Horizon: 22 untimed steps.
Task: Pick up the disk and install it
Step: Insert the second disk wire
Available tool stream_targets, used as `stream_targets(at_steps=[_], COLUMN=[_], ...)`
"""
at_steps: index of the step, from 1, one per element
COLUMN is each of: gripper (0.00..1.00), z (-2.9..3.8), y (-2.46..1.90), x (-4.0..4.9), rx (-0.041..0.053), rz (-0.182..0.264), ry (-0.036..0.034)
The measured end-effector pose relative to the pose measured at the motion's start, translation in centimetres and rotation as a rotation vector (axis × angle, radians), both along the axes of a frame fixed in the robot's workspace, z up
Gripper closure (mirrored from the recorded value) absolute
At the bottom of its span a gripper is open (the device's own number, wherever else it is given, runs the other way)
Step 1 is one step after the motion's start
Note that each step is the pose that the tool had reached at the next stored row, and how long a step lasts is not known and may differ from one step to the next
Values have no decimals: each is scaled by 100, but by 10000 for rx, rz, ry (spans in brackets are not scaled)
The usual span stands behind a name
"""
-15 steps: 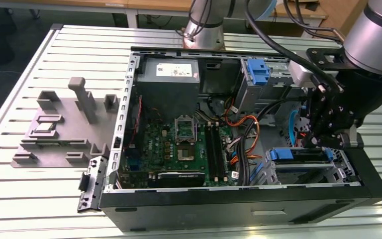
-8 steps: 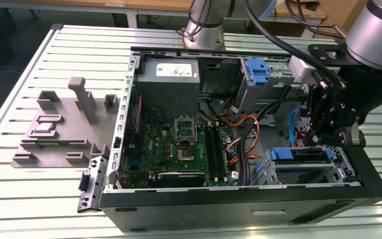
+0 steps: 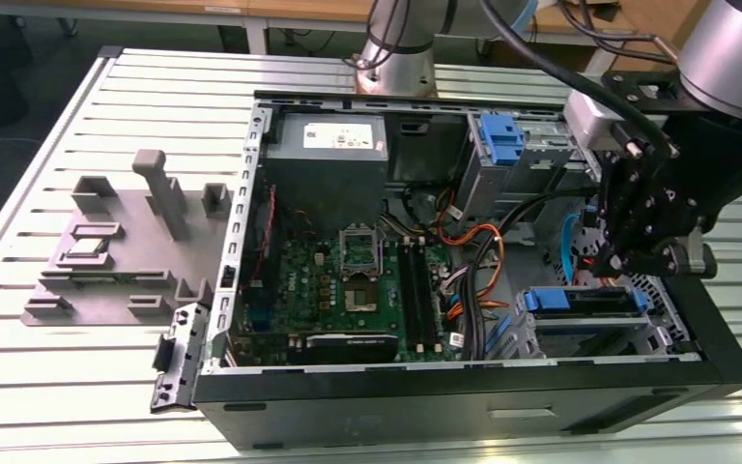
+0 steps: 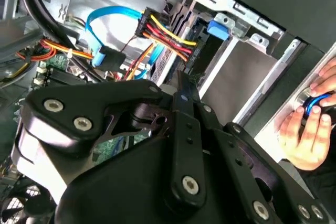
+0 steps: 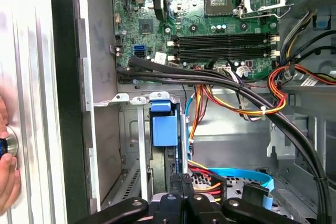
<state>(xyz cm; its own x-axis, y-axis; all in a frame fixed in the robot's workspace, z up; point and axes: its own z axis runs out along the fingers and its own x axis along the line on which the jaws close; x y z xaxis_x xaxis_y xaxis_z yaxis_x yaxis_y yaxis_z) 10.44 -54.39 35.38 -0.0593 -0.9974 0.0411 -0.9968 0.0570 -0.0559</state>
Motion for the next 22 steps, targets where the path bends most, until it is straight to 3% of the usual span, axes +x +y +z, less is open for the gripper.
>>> stream_targets(at_steps=[8,12,16,22], gripper=[90,90,90,90], z=[82,87,92,130], y=[50,115,219,302], x=[-11,-12,-11,-12], rx=[0,0,-2,-3], rz=[0,-16,-21,-22], ry=[1,0,1,1])
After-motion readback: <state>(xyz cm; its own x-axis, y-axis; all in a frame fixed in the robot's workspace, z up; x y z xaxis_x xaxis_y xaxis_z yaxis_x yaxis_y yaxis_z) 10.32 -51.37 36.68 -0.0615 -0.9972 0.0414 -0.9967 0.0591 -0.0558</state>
